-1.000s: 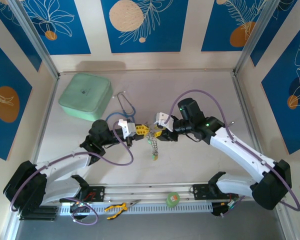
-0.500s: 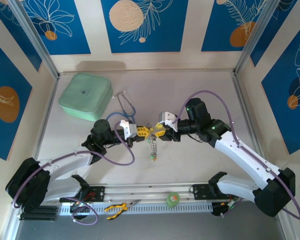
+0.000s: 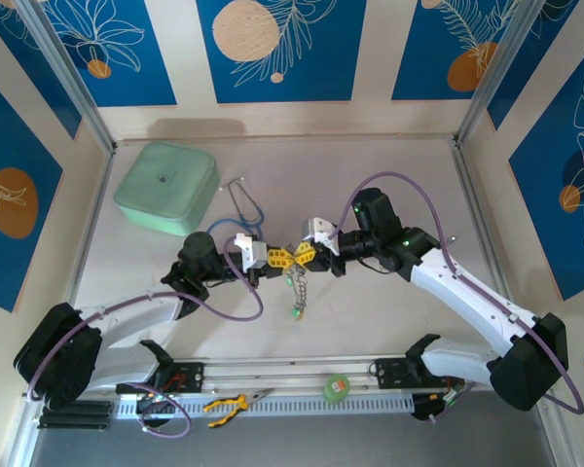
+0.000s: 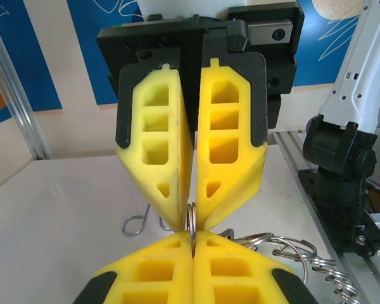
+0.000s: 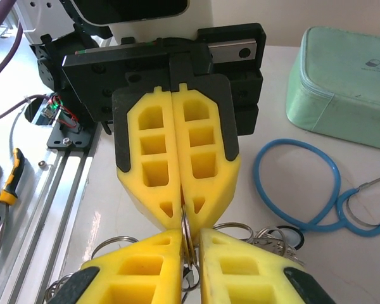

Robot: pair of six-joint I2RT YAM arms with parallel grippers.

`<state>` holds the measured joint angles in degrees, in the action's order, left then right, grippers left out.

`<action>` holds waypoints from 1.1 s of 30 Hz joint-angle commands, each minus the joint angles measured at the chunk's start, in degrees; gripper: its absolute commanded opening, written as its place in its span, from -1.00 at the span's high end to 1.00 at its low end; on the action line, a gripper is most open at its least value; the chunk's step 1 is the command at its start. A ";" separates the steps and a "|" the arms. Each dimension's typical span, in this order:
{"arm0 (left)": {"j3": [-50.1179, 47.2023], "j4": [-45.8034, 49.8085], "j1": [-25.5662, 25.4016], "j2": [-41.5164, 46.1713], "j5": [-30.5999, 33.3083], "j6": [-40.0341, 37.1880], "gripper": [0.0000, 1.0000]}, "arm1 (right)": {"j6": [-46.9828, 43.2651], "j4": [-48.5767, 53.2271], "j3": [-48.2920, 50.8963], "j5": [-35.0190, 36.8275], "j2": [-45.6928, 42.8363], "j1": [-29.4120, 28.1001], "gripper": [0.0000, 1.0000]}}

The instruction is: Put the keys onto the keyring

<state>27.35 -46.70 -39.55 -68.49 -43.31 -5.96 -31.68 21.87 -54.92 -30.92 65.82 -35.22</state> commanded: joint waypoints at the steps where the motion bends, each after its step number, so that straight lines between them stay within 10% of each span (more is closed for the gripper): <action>1: 1.21 -5.09 -0.32 -0.20 -2.79 1.38 1.00 | -0.92 0.69 -1.73 -1.65 0.69 -0.29 0.69; 7: 1.46 -3.46 -0.32 0.10 -0.93 1.28 1.00 | -2.51 2.41 -2.62 -1.27 1.95 -0.33 1.00; 13: 3.87 13.57 -0.42 3.65 4.37 -5.94 0.36 | -8.08 10.18 -6.78 6.10 3.11 -1.99 1.00; 33: 7.02 23.21 -0.37 4.40 4.68 -9.99 1.00 | -10.20 13.92 -11.80 10.67 4.76 -7.03 0.78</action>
<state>33.32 -23.07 -39.66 -65.28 -39.38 -15.05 -42.48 37.56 -65.56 -16.47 71.90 -41.52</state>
